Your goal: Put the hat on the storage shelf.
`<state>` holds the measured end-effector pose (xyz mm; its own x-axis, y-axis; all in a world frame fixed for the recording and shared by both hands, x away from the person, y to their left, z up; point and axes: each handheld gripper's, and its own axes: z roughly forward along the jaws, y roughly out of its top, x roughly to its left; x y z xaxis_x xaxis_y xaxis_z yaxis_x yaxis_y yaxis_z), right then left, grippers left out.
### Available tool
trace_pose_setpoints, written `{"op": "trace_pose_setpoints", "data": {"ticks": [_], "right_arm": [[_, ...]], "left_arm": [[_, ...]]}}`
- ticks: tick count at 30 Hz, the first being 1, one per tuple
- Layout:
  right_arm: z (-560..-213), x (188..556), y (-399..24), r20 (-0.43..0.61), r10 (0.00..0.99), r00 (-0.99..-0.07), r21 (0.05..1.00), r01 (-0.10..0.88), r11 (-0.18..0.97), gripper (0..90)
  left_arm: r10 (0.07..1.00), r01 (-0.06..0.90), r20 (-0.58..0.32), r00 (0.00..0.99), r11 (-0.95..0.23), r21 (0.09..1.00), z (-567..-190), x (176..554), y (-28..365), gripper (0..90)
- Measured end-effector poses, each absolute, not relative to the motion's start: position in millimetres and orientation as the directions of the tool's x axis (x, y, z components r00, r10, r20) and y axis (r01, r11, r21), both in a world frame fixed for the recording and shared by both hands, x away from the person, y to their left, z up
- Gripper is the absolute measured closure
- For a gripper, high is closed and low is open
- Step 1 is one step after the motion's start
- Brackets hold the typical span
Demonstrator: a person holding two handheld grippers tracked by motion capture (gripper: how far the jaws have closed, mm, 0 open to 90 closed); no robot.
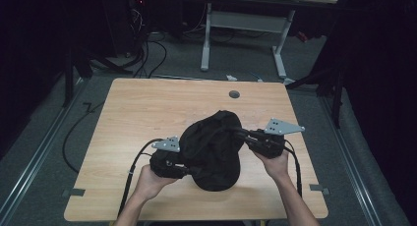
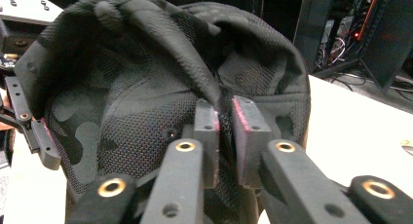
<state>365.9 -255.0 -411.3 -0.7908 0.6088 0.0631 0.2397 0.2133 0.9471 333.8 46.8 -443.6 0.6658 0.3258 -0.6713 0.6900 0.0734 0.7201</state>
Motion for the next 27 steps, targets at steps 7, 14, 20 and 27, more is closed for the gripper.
{"op": "trace_pose_setpoints", "data": {"ticks": [7,14,20,27], "right_arm": [[-411,366,-255,0.076,0.638,-0.767,0.946,0.257,0.196,60.0],[-417,363,-261,0.075,0.669,-0.739,0.925,0.302,0.23,53.0],[-433,359,-265,0.073,0.702,-0.709,0.902,0.347,0.256,51.7],[-456,357,-271,0.082,0.74,-0.668,0.869,0.411,0.274,50.6]], "left_arm": [[0.342,0.672,-0.663,0.666,0.11,0.732,-441,333,54,70.1],[0.372,0.646,-0.653,0.66,0.163,0.746,-438,335,64,70.0],[0.386,0.636,-0.654,0.651,0.194,0.747,-434,335,70,70.0],[0.404,0.605,-0.641,0.653,0.231,0.762,-432,336,76,70.0]]}}
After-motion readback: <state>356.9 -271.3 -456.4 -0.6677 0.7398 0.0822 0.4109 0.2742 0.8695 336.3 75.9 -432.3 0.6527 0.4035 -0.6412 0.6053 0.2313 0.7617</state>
